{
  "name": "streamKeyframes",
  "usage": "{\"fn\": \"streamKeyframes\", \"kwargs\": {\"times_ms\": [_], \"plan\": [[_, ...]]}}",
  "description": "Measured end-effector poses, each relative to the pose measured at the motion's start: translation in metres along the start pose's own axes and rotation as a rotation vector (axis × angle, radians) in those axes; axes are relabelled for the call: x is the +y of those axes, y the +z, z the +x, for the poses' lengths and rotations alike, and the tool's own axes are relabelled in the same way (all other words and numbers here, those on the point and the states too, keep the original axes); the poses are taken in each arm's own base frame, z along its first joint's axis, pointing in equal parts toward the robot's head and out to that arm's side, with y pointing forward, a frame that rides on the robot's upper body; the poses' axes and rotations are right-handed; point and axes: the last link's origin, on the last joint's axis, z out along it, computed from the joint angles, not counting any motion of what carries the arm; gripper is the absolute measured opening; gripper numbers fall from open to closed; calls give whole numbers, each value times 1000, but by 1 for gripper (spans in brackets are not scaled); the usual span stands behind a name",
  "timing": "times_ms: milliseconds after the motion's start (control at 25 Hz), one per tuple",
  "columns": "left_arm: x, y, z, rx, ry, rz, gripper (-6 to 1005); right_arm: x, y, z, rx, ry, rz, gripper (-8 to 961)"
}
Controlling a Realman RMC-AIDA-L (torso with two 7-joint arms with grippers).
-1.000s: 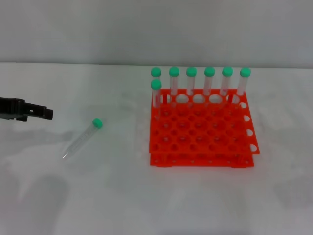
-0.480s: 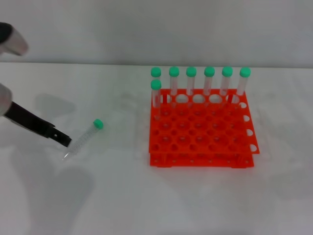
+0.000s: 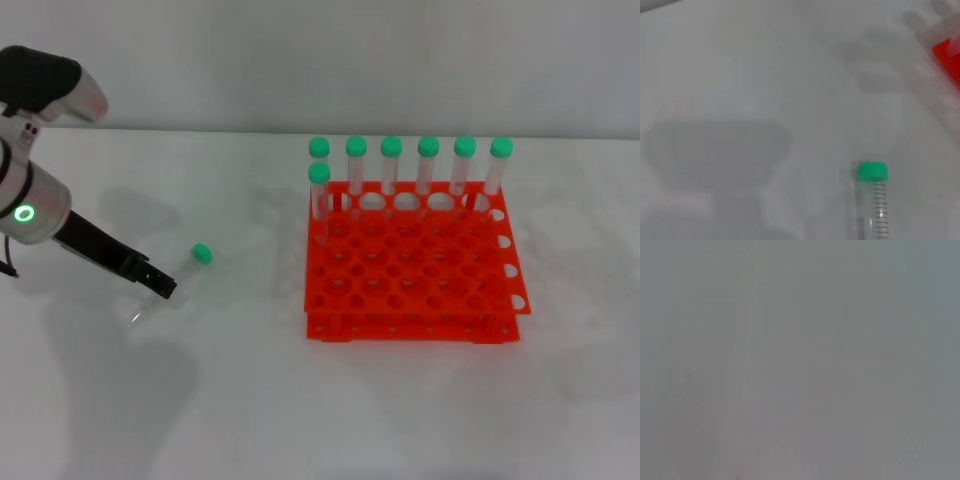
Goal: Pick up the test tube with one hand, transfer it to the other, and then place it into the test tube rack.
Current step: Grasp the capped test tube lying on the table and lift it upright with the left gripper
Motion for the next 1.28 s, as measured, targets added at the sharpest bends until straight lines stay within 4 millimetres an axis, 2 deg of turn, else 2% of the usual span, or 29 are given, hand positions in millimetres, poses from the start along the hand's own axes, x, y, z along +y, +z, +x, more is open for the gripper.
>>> {"fn": "streamKeyframes", "kwargs": {"times_ms": [280,480,840,1280], "plan": [[6,7,-1,-30,3,-2,827,2,1,1,1,7,-1,839],[9,13,-5,-58,7,19,605,2,0,1,3,13,0,839],[12,15,-3,-77,28,30,546,4,-5,5,8,31,1,838],[13,19,-3,-96,42,41,408,3,-9,5,6,32,4,838]]}}
